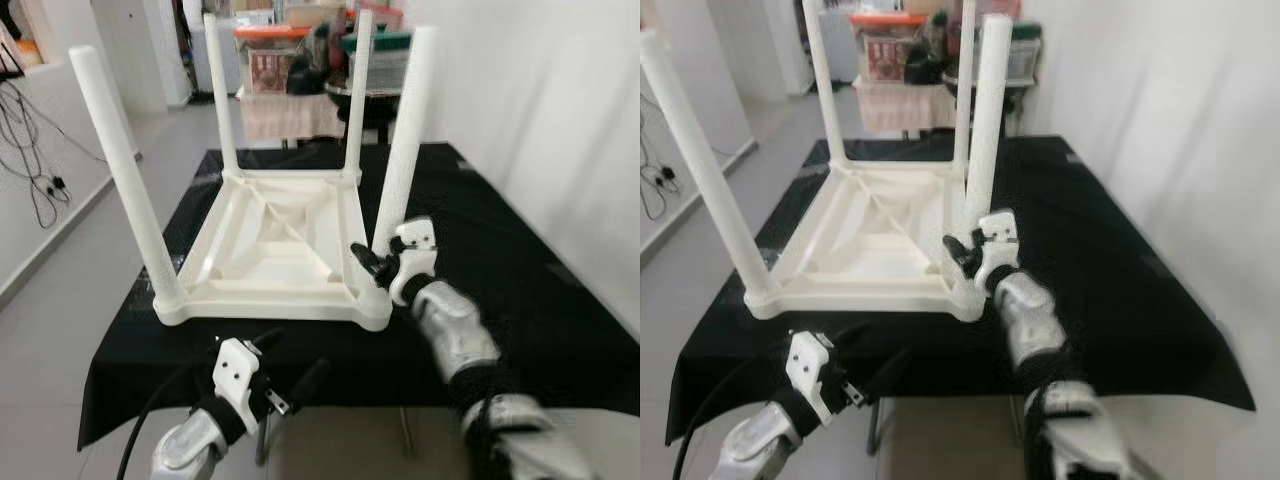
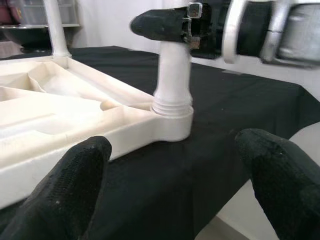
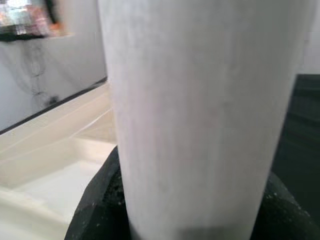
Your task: Building children table
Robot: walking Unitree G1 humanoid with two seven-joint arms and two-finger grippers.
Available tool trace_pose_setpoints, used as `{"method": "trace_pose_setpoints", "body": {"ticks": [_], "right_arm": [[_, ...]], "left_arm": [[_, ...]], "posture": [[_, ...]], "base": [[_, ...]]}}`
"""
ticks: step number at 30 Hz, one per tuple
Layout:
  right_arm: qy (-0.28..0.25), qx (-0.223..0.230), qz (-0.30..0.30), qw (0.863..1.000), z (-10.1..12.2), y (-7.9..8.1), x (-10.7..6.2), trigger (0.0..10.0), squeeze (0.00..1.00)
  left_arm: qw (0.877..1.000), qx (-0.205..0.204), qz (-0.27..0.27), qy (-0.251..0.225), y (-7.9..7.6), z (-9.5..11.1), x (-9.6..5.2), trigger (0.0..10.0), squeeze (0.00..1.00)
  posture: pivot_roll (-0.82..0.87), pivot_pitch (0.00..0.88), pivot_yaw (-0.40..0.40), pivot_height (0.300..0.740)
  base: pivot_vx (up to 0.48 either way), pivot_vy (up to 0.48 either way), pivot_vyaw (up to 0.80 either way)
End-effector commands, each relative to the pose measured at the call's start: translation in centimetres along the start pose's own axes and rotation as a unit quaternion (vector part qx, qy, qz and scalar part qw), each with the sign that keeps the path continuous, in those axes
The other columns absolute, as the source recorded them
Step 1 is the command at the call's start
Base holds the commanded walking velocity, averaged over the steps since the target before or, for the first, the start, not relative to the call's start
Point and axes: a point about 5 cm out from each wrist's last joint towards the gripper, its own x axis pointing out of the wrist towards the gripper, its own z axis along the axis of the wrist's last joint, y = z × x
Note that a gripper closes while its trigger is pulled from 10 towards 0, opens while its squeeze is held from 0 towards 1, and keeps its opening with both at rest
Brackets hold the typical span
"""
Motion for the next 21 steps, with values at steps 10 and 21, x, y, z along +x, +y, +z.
{"method": "trace_pose_setpoints", "body": {"ticks": [10,21], "right_arm": [[0.061,0.027,0.064,0.996,-1.5,2.5,1.3,10.0,1.0],[-0.029,-0.035,0.364,0.93,5.8,3.0,2.2,10.0,0.0]], "left_arm": [[1.0,-0.014,-0.008,0.009,0.2,-0.2,0.3,10.0,0.0],[1.0,-0.019,-0.008,0.012,0.4,-0.5,0.8,10.0,0.0]], "posture": [[-0.04,0.0,0.021,0.74],[-0.02,0.0,0.002,0.74]], "base": [[0.0,0.0,0.0],[0.0,0.0,0.0]]}}
